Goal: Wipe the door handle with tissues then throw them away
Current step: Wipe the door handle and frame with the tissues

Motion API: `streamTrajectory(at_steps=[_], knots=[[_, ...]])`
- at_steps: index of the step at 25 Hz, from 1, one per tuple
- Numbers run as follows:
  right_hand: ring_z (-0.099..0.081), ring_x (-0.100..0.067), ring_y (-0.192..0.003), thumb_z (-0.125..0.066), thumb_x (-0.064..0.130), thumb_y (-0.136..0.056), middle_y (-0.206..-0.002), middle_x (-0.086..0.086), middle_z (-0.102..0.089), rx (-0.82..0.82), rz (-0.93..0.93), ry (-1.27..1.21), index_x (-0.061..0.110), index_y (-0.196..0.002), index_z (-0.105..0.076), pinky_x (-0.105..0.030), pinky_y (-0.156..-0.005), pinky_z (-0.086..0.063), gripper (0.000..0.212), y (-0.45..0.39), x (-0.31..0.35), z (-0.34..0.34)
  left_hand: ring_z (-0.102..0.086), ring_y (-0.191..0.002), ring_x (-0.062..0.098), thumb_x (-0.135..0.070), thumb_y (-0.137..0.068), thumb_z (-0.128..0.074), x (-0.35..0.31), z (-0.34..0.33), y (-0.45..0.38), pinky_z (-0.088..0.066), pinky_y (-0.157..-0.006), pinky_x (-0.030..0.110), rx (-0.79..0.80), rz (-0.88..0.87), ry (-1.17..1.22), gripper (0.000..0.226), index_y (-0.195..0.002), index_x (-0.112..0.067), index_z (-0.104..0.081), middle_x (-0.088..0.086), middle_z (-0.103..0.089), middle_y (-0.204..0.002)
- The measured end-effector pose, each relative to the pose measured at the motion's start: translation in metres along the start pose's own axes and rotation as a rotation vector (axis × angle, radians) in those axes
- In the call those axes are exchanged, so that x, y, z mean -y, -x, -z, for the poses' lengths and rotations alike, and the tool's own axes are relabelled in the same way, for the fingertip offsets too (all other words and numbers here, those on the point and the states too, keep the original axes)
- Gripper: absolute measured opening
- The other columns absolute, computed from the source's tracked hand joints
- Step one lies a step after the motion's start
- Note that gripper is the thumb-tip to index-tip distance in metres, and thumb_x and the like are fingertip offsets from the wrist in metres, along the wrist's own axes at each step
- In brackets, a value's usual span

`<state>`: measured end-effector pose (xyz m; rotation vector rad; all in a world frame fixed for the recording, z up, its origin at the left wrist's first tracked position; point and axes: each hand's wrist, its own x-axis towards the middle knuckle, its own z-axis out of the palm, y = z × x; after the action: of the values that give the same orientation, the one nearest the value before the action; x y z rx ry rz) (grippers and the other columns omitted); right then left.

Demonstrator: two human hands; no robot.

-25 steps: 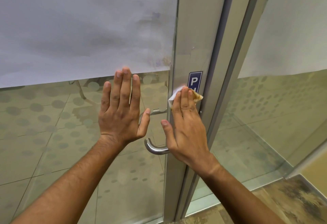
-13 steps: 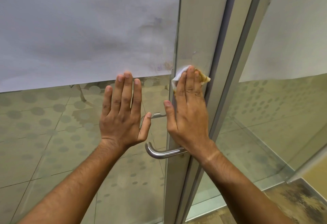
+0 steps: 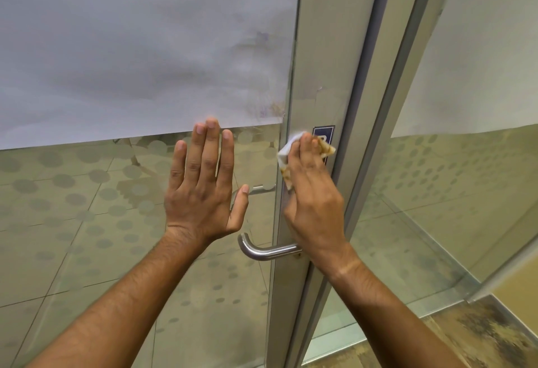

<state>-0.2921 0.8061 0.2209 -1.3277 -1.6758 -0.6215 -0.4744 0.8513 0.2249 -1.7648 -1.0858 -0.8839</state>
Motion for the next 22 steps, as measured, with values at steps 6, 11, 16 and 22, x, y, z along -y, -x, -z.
streamTrajectory(at_steps=[6, 11, 16, 22], knots=[[-0.064, -0.024, -0.115, -0.064, -0.014, -0.081, -0.123, -0.014, -0.065, -0.192, -0.123, -0.212, -0.002, -0.119, -0.067, -0.033, -0.099, -0.051, 0.04, 0.015, -0.012, 0.013, 0.012, -0.153, 0.029, -0.047, -0.089, -0.043, 0.0, 0.002, 0.001, 0.005, -0.125, 0.045, 0.009, 0.0, 0.008, 0.09, -0.157, 0.0, -0.006, 0.025, -0.008, -0.16], [-0.062, -0.021, -0.12, -0.071, -0.016, -0.08, -0.128, -0.013, -0.063, -0.186, -0.255, -0.276, -0.001, -0.126, -0.061, -0.029, -0.103, -0.049, 0.05, 0.059, -0.009, 0.013, 0.013, -0.153, 0.028, -0.047, -0.088, -0.044, 0.0, 0.0, 0.0, 0.005, -0.125, 0.045, 0.008, 0.003, -0.005, 0.091, -0.157, 0.0, -0.007, 0.023, -0.005, -0.16], [-0.061, -0.027, -0.12, -0.071, -0.007, -0.083, -0.13, -0.014, -0.062, -0.072, -0.292, -0.228, 0.001, -0.13, -0.058, -0.044, -0.096, -0.054, 0.05, 0.057, 0.012, -0.006, 0.011, -0.153, 0.028, -0.047, -0.088, -0.044, 0.0, 0.0, 0.001, 0.003, -0.125, 0.045, -0.002, 0.002, 0.001, 0.09, -0.157, 0.0, -0.008, 0.022, -0.006, -0.16], [-0.008, -0.013, -0.151, -0.038, 0.038, -0.102, -0.164, -0.002, -0.011, 0.074, -0.623, -0.36, 0.016, -0.156, -0.012, -0.032, -0.122, -0.021, 0.063, 0.045, 0.068, -0.023, 0.012, -0.153, 0.028, -0.046, -0.093, -0.039, 0.0, 0.001, 0.001, 0.003, -0.125, 0.045, 0.017, 0.008, 0.008, 0.085, -0.157, -0.001, -0.007, 0.024, -0.007, -0.16]])
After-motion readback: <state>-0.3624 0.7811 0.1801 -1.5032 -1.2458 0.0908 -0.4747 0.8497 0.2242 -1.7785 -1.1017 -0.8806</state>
